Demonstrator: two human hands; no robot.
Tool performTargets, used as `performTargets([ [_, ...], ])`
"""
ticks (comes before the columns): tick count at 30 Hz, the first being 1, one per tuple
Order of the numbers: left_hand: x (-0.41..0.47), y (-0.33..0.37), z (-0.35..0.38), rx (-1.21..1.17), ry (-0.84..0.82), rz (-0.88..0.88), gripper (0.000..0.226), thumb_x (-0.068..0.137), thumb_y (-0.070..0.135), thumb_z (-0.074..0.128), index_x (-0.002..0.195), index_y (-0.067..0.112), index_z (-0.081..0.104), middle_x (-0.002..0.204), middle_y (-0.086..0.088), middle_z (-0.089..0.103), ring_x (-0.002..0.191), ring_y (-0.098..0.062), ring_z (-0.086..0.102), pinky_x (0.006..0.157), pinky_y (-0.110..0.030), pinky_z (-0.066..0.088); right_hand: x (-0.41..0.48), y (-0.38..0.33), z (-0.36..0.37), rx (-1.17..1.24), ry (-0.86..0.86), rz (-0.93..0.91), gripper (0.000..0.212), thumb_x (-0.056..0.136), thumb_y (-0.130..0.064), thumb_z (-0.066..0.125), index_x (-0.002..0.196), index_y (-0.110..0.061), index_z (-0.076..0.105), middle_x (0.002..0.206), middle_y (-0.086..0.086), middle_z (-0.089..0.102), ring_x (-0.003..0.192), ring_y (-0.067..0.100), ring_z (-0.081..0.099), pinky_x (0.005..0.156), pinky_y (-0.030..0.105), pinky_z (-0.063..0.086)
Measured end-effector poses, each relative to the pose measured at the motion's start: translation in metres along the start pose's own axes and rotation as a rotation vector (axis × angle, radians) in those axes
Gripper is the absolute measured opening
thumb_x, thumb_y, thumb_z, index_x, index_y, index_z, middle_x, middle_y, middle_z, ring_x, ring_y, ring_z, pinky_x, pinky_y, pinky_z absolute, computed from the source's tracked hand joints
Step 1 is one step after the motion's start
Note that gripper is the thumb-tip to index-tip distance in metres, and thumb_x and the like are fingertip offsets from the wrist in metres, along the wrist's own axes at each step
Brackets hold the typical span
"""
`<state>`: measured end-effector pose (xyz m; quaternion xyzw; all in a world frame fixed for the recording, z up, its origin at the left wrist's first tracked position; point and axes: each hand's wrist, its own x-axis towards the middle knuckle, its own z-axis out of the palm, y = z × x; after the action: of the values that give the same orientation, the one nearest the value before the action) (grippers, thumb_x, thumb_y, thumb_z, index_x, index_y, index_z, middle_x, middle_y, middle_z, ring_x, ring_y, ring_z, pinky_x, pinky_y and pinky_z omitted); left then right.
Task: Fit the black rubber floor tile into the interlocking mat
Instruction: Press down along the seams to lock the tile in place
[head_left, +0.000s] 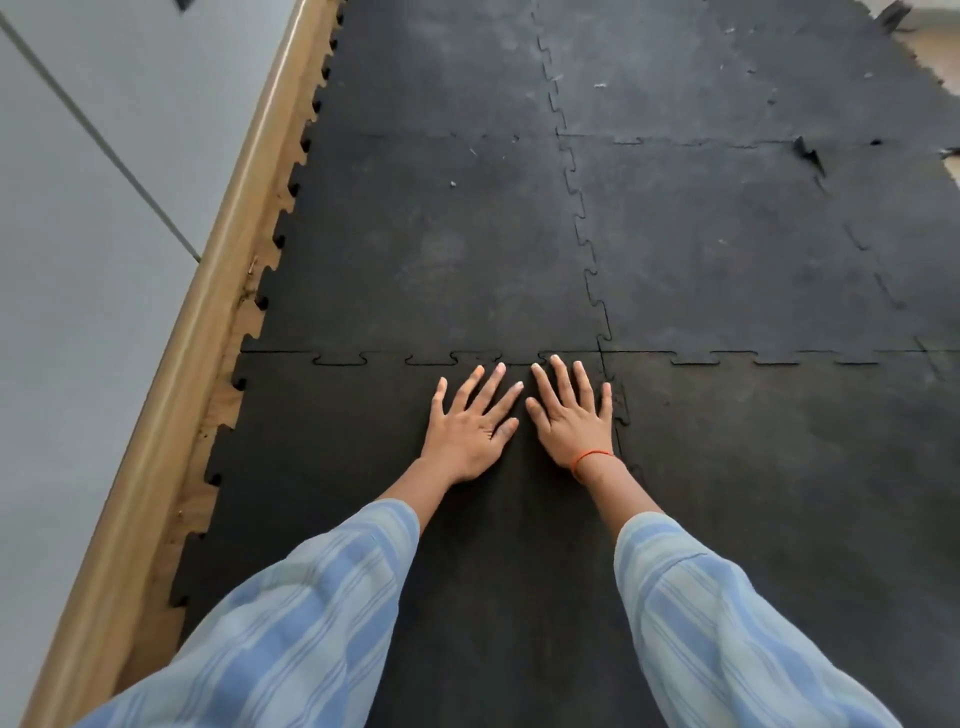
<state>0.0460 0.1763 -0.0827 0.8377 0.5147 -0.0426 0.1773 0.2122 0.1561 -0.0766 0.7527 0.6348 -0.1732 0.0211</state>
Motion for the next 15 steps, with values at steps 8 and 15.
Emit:
performTargets([
  [8,-0.044,-0.116,-0.019,0.027,0.06,-0.341,0.072,0.087,0.076,0.01,0.15,0.048,-0.006,0.161,0.015,-0.019,0.15,-0.015,-0.013,0.116,-0.055,-0.008,0.004,-0.067,0.001,0.078,-0.049,-0.196,0.069,0.089,-0.069,0.026,0.149,-0.046,0.0,0.161,-0.012,-0.011,0.148,0.021,-0.015,0.11,0.064,-0.012],
  [15,-0.047,-0.129,-0.014,0.071,0.114,-0.312,0.078,0.078,0.083,-0.002,0.149,0.05,-0.009,0.161,0.016,-0.017,0.15,-0.016,-0.01,0.116,-0.054,-0.006,0.005,-0.085,0.026,-0.08,0.02,-0.15,0.079,0.074,-0.086,0.006,0.145,-0.053,-0.007,0.16,-0.015,-0.012,0.147,0.022,-0.021,0.105,0.065,-0.02],
])
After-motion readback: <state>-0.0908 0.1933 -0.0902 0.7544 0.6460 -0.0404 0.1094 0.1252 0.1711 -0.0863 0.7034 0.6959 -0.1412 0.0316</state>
